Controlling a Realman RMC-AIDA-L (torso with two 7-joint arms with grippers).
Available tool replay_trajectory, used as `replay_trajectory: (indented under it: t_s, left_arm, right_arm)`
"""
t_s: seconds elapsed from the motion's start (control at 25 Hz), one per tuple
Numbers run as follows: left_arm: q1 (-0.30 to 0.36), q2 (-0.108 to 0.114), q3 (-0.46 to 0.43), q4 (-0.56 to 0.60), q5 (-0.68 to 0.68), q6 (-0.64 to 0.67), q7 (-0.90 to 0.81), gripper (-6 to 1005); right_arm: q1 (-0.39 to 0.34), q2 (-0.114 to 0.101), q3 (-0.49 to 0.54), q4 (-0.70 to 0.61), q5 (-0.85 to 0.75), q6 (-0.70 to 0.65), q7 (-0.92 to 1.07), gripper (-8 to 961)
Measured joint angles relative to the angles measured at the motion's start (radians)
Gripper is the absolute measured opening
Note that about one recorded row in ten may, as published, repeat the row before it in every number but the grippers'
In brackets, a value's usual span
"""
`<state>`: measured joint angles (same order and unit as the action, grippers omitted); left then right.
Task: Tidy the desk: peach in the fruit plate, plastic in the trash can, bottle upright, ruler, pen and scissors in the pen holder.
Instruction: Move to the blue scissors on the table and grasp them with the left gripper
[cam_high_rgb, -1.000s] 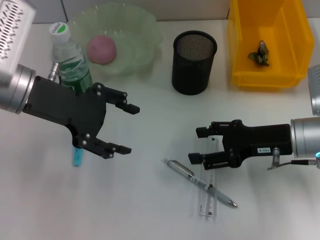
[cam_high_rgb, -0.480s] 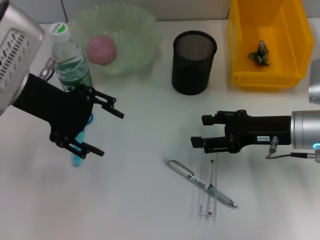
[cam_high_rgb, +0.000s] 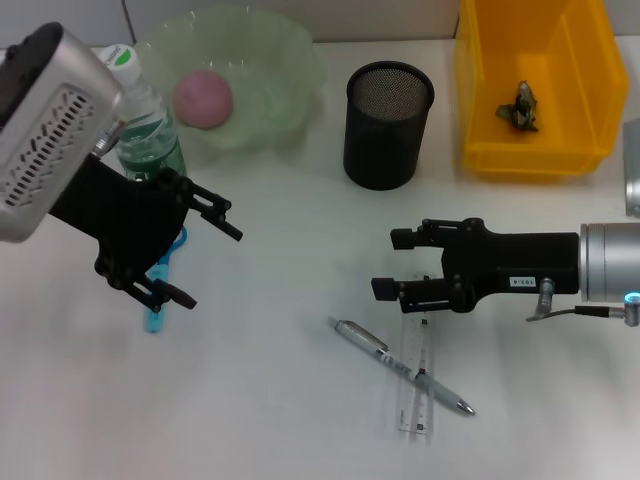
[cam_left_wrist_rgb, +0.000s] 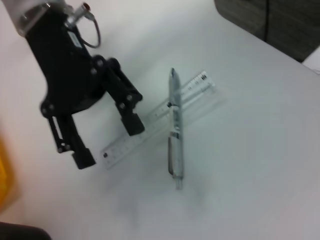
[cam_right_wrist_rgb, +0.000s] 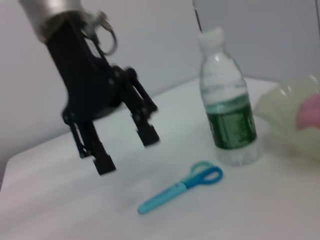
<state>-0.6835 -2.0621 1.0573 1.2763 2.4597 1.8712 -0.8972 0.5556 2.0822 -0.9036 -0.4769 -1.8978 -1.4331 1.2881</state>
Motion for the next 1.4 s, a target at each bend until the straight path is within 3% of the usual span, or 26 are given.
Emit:
replay_trajectory:
  t_s: [0.48,0.92,1.08,1.4]
  left_arm:
    - [-0.042,-0.004,0.069,-0.005,0.084,-0.009,-0.019,785]
    - [-0.089,-0.008,0.062,-0.047,0.112,-0.025,-0.044,785]
    - [-0.086,-0.008,0.070,-0.039,0.112,-0.028,-0.036,785]
    - [-0.080,-0.003,0.110,-0.047,0.114,-0.052,0.010,785]
  right_arm:
    - [-0.023,0.004,0.003,-0.002,0.027,-0.007,-0.087,812]
    - [-0.025,0.004,-0.007,0.013,0.141,0.010,-0.160,812]
    - [-0.028,0.005,-0.010,0.047,0.144,0.014,-0.259,812]
    - [-0.042,0.003,-0.007,0.053,0.145,0.003,-0.272,812]
